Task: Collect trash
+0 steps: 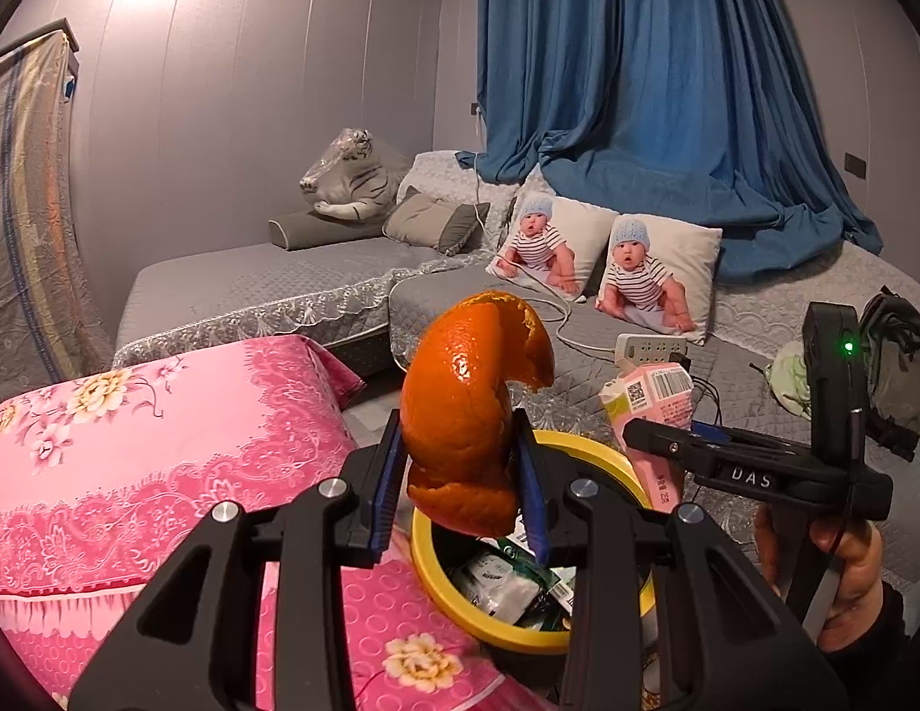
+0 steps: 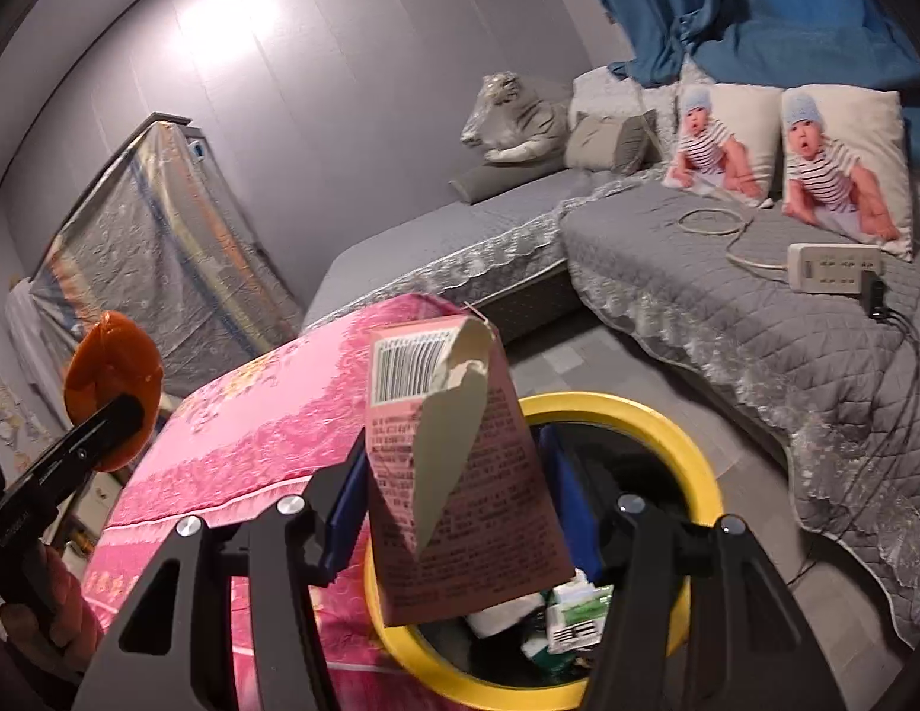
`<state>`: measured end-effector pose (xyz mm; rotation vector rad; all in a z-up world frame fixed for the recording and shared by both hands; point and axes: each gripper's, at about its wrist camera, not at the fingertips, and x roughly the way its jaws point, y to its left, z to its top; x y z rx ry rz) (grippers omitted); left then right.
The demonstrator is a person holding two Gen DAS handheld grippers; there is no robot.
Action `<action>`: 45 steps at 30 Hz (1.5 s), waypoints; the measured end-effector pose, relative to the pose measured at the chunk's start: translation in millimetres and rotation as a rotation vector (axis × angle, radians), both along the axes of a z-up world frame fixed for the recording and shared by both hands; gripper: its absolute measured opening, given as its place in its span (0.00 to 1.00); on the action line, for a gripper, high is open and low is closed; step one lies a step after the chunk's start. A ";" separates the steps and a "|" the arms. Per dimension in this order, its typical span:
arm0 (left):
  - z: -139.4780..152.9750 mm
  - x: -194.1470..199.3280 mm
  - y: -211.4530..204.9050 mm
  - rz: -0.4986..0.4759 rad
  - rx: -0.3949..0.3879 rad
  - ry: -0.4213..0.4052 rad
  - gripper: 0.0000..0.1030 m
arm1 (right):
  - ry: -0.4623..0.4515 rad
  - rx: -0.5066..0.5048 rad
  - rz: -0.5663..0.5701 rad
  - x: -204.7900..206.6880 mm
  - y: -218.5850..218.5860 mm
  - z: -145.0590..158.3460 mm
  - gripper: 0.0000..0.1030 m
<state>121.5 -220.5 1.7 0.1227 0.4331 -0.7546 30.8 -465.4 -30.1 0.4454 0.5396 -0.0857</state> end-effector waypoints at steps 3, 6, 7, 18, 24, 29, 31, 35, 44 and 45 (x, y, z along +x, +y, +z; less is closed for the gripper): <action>-3.9 1.9 -8.8 -0.009 0.003 0.006 0.31 | 0.004 0.005 -0.010 -0.6 -5.9 -4.5 0.51; -8.7 4.6 -17.2 -0.018 0.007 0.013 0.31 | 0.012 0.011 -0.018 0.3 -11.6 -10.0 0.51; -10.7 5.4 -20.4 -0.021 0.009 0.015 0.31 | 0.013 0.013 -0.018 0.4 -12.9 -11.8 0.51; -53.5 39.2 -64.1 -0.027 0.085 0.091 0.33 | 0.111 0.040 -0.105 17.6 -29.7 -42.6 0.52; -81.8 62.6 -79.7 -0.043 0.107 0.193 0.34 | 0.124 0.033 -0.146 18.6 -35.1 -46.7 0.54; -69.0 71.7 -56.6 0.023 0.044 0.193 0.70 | 0.111 -0.014 -0.237 8.9 -39.0 -33.1 0.65; -58.7 73.4 -42.6 0.049 0.016 0.185 0.82 | 0.108 -0.034 -0.263 5.4 -39.4 -27.1 0.69; -36.9 71.1 1.9 0.117 -0.056 0.140 0.92 | 0.107 -0.084 -0.265 2.0 -27.2 -16.6 0.83; -6.6 37.8 111.1 0.366 -0.036 -0.063 0.92 | 0.043 -0.147 -0.144 6.1 35.1 2.6 0.92; -4.7 30.4 123.5 0.384 -0.041 -0.086 0.92 | 0.029 -0.160 -0.123 5.6 45.3 5.4 0.92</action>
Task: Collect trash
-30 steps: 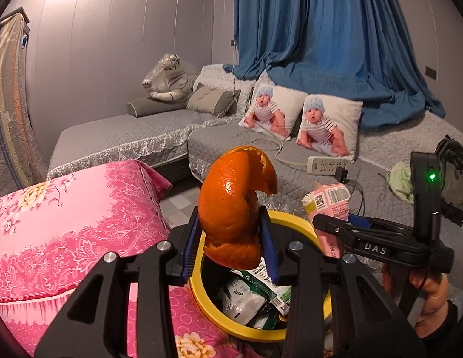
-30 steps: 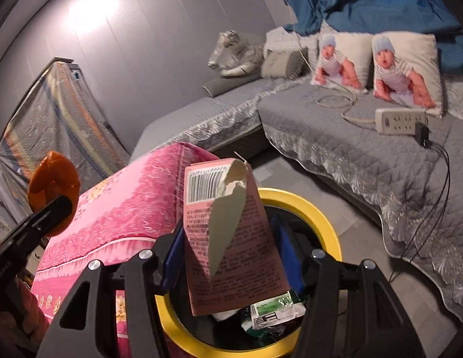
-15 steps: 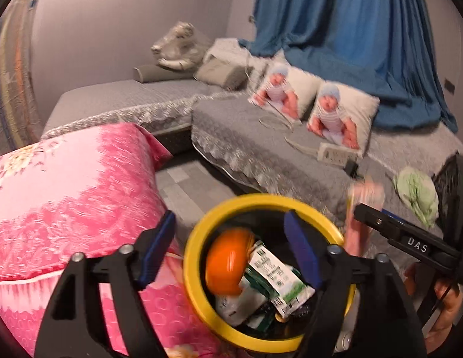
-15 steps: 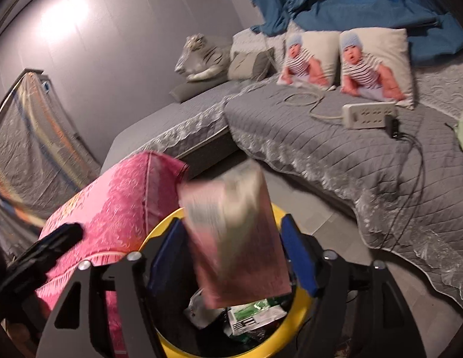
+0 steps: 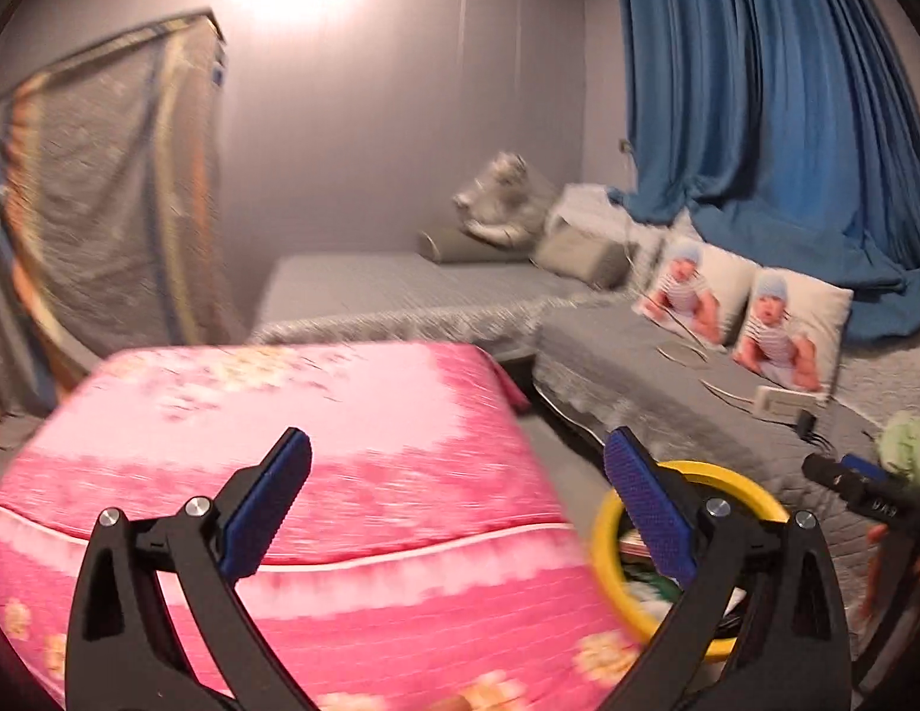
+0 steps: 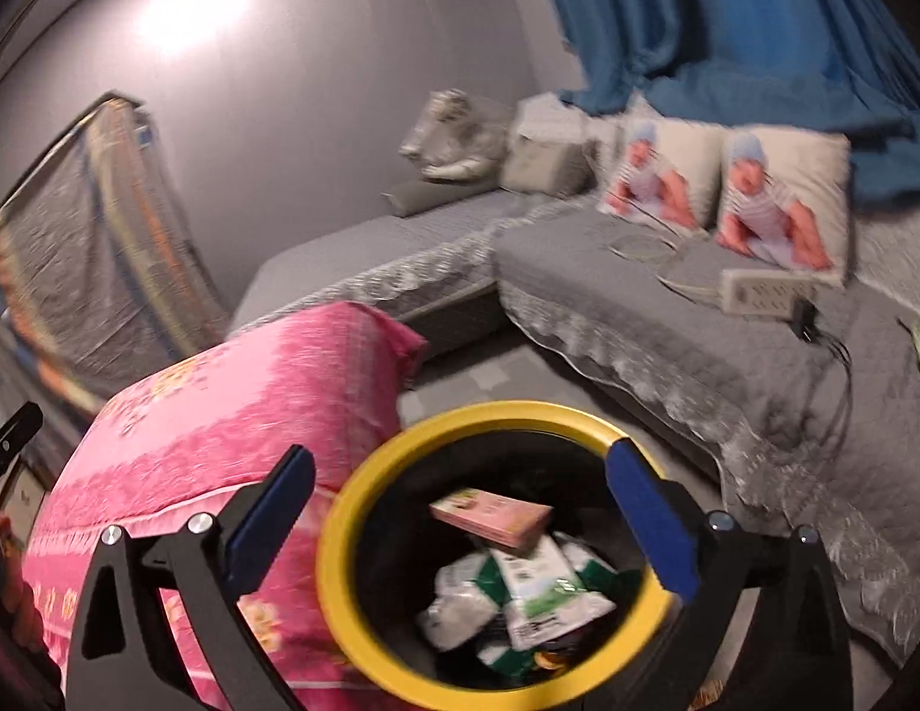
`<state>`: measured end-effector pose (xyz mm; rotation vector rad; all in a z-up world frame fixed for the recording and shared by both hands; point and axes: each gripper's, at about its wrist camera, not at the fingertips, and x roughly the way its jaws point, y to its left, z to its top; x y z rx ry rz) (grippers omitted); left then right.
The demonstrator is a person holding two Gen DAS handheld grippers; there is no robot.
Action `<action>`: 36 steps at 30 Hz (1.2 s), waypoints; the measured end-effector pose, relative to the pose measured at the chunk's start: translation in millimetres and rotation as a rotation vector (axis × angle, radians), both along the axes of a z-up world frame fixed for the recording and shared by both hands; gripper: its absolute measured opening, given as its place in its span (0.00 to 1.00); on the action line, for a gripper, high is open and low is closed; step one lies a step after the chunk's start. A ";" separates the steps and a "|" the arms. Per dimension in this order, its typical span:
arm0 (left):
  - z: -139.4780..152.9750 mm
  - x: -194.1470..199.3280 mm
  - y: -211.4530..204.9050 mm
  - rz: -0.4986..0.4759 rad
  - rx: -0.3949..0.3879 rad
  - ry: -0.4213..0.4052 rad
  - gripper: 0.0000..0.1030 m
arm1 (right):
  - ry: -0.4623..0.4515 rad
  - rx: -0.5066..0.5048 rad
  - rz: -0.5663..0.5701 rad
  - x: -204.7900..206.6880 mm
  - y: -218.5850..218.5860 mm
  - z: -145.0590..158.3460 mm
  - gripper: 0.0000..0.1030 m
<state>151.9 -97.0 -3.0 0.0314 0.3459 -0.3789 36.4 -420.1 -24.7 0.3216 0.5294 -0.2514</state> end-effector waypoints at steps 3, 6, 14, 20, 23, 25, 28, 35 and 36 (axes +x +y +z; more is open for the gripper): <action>3.2 -22.8 39.7 0.069 0.004 -0.049 0.92 | -0.040 -0.019 0.088 -4.0 34.3 8.4 0.92; 4.6 -40.5 69.9 0.120 0.022 -0.072 0.92 | -0.061 -0.022 0.175 -5.9 67.9 16.0 0.92; 6.6 -89.4 134.7 0.278 0.028 -0.127 0.92 | -0.126 -0.103 0.356 -11.6 171.7 39.6 0.92; 5.5 -113.2 165.2 0.368 -0.041 -0.112 0.92 | -0.195 -0.178 0.294 -27.3 210.8 44.6 0.92; -2.2 -119.4 167.7 0.418 -0.044 -0.104 0.92 | -0.208 -0.163 0.266 -33.5 212.0 39.7 0.92; -7.3 -122.7 166.5 0.412 -0.054 -0.101 0.92 | -0.213 -0.169 0.246 -37.2 212.6 35.6 0.92; -13.9 -130.0 160.0 0.385 -0.043 -0.109 0.92 | -0.220 -0.187 0.232 -42.5 213.1 30.7 0.92; -20.0 -131.5 153.7 0.383 -0.045 -0.081 0.92 | -0.240 -0.220 0.252 -48.3 218.4 26.0 0.92; -20.4 -132.0 153.7 0.378 -0.050 -0.080 0.92 | -0.238 -0.221 0.253 -47.6 218.7 25.5 0.92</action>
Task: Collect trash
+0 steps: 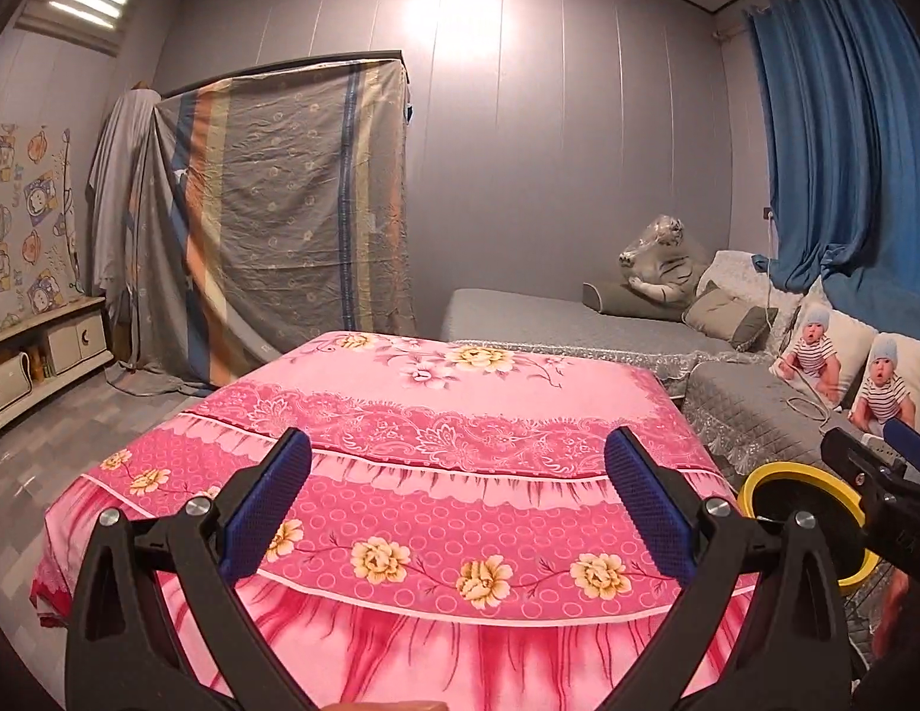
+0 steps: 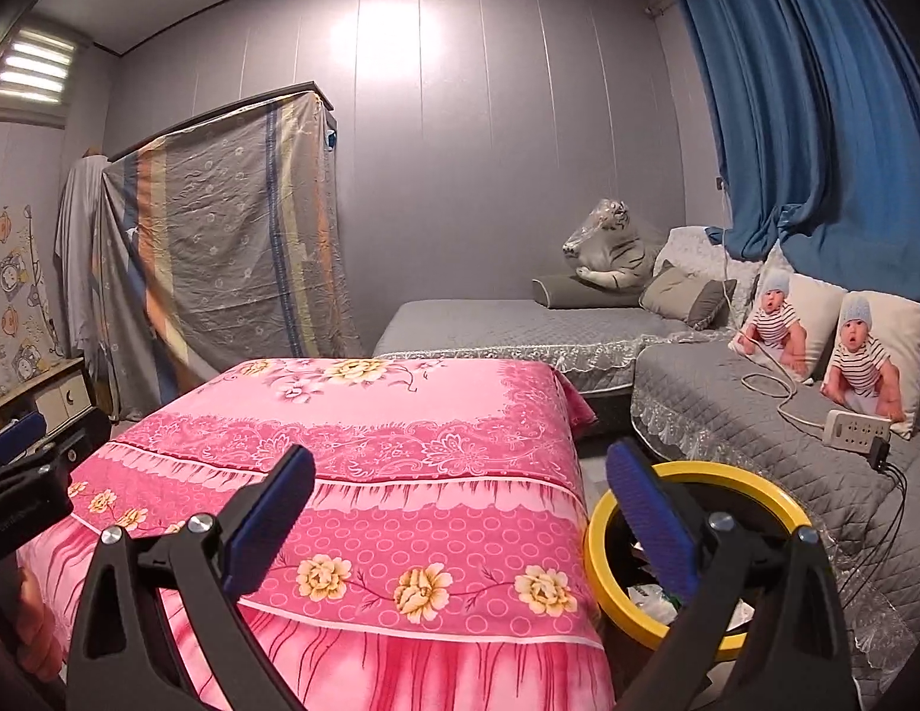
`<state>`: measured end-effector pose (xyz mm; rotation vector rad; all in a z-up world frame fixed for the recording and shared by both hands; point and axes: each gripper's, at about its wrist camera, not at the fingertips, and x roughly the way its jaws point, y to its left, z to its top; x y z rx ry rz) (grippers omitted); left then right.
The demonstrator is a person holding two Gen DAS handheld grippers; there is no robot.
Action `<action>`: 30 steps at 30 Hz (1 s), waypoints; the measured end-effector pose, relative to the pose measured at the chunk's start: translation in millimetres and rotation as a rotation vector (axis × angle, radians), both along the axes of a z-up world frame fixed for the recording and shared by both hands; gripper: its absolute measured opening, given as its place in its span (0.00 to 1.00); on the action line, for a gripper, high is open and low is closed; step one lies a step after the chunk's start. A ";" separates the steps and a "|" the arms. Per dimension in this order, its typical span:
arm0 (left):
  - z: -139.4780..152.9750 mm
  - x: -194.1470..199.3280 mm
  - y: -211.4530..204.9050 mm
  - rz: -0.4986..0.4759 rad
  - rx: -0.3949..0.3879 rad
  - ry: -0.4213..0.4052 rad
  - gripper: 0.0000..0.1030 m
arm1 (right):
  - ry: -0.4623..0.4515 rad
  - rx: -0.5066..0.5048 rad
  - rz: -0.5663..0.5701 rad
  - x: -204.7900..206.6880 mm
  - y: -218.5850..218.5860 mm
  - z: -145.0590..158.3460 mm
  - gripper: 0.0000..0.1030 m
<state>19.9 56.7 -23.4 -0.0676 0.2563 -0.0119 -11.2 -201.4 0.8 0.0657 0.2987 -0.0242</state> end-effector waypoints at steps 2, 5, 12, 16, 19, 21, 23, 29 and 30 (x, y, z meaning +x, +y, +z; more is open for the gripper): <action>-0.6 -0.1 -0.1 -0.005 -0.004 -0.001 0.92 | 0.006 0.007 0.001 1.4 -0.4 -1.3 0.92; -0.4 -0.6 -0.9 -0.002 0.002 -0.008 0.92 | 0.011 0.012 0.003 2.7 0.6 -2.8 0.92; -0.9 -0.9 -3.2 -0.006 0.004 -0.015 0.92 | 0.013 0.009 0.009 4.8 2.4 -6.7 0.92; 0.4 -2.8 -5.8 -0.005 0.010 -0.026 0.92 | 0.020 0.012 0.008 6.0 4.0 -8.8 0.92; 1.3 -3.9 -5.7 -0.005 0.008 -0.034 0.92 | 0.021 0.014 0.007 5.5 3.5 -8.9 0.92; 1.4 -4.3 -6.0 -0.003 0.009 -0.034 0.92 | 0.025 0.015 0.007 5.7 3.4 -8.6 0.92; 1.7 -4.6 -5.9 -0.002 0.012 -0.036 0.92 | 0.028 0.020 0.008 5.9 3.0 -8.8 0.92; 3.5 -4.2 -6.5 0.000 0.011 -0.036 0.92 | 0.028 0.024 0.008 7.0 2.1 -7.6 0.92; 3.6 -4.3 -6.8 0.002 0.013 -0.036 0.92 | 0.029 0.024 0.008 7.1 1.9 -7.6 0.92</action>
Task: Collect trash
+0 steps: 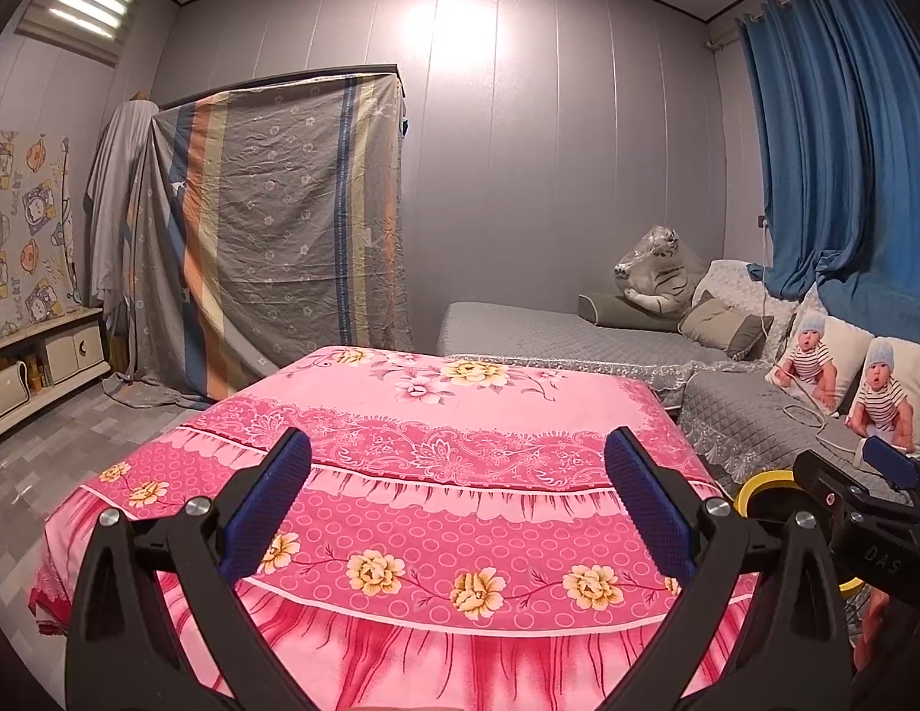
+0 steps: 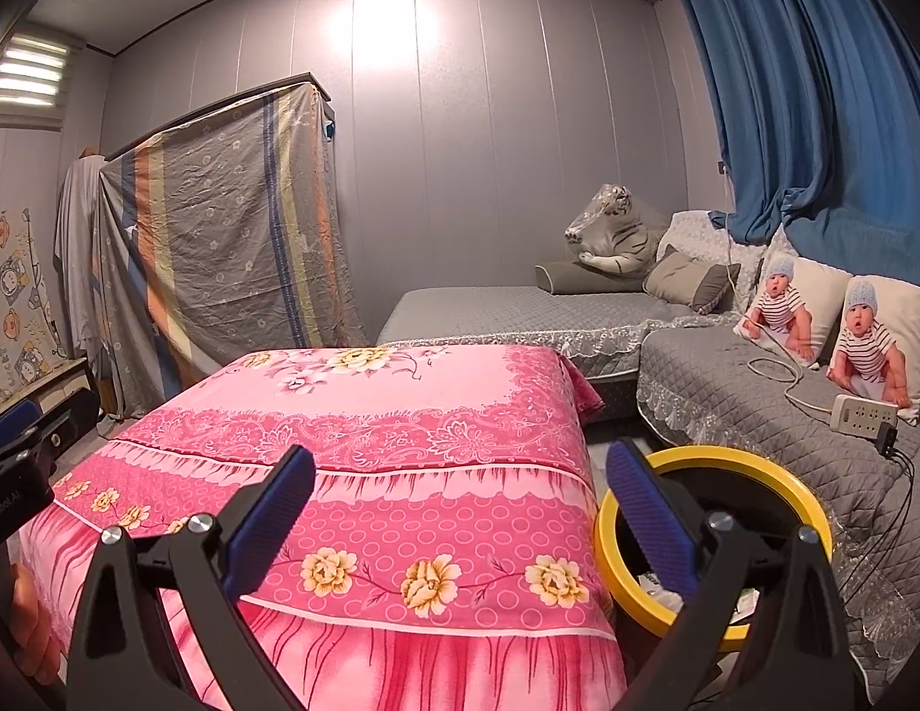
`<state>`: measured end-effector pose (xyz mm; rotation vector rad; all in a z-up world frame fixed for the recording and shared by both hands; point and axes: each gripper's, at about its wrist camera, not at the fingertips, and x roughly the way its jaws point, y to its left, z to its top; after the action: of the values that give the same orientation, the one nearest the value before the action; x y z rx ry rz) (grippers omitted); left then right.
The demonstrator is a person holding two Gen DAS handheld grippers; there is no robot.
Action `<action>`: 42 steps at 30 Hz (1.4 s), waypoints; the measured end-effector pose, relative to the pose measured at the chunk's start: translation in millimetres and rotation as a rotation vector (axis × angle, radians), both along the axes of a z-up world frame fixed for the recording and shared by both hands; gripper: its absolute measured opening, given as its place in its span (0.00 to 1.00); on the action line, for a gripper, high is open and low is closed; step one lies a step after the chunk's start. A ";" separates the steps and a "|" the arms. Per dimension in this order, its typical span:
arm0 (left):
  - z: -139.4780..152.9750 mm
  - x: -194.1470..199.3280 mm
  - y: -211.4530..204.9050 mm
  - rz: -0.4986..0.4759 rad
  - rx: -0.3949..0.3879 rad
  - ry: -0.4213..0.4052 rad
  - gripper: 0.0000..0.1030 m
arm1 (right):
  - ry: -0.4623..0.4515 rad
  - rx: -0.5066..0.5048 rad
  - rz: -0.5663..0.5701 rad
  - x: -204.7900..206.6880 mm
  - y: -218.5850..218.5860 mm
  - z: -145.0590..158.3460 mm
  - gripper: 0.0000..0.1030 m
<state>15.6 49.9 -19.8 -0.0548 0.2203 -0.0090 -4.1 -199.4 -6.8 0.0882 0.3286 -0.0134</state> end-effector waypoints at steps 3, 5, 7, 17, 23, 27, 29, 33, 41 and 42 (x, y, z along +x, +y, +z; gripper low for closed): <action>0.2 0.3 -0.9 -0.002 -0.001 0.005 0.92 | 0.003 0.002 0.001 0.9 0.0 0.2 0.92; 0.4 0.6 -1.5 -0.002 0.002 0.006 0.92 | 0.005 0.005 0.003 1.2 0.0 0.6 0.92; 0.5 0.7 -1.9 -0.003 0.001 0.007 0.92 | 0.005 0.006 0.004 1.0 -0.5 1.0 0.92; -1.3 2.0 -2.7 -0.004 0.002 0.004 0.92 | 0.006 0.009 0.006 1.6 -0.8 1.1 0.92; -1.0 2.0 -2.0 -0.003 0.006 0.000 0.92 | 0.007 0.010 0.006 1.6 -1.2 1.8 0.92; -1.2 2.0 -1.4 -0.002 0.011 -0.004 0.92 | 0.009 0.011 0.007 1.9 -1.5 1.5 0.92; -0.8 2.2 -1.5 -0.003 0.009 -0.003 0.92 | 0.009 0.012 0.007 1.9 -1.3 1.4 0.92; -0.8 2.6 -1.2 -0.005 0.011 -0.003 0.92 | 0.012 0.014 0.007 2.2 -2.0 0.9 0.92; -2.3 4.1 0.1 -0.009 0.009 0.001 0.92 | 0.015 0.016 0.008 2.9 -1.3 -0.5 0.92; -2.5 4.2 0.3 -0.010 0.008 0.003 0.92 | 0.016 0.016 0.009 3.5 -1.1 -1.0 0.92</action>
<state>19.8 50.2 -22.4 -0.0454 0.2231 -0.0179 -0.6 -200.5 -7.8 0.1031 0.3454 -0.0029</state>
